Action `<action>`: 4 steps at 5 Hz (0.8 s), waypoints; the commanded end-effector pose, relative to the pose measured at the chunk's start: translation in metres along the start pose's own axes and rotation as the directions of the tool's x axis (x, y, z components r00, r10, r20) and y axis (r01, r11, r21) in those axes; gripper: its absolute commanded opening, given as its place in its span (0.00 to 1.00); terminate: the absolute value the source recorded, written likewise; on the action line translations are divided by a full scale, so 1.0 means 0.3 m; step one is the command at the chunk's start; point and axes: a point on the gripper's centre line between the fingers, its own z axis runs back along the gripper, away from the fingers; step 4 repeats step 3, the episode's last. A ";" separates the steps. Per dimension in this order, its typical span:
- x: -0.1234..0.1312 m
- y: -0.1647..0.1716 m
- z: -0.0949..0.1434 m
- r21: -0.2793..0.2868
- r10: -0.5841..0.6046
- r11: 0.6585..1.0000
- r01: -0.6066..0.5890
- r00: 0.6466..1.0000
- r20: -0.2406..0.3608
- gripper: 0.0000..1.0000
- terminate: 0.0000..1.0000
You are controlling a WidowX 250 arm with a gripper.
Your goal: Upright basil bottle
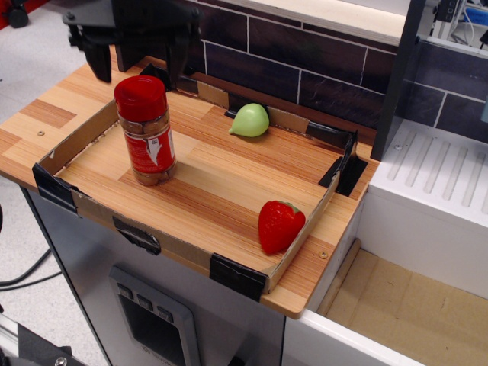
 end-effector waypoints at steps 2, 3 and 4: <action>0.123 -0.116 0.183 -0.071 0.047 0.996 -0.046 0.999 0.001 1.00 0.00; 0.123 -0.116 0.183 -0.071 0.047 0.996 -0.046 0.999 0.001 1.00 1.00; 0.123 -0.116 0.183 -0.071 0.047 0.996 -0.046 0.999 0.001 1.00 1.00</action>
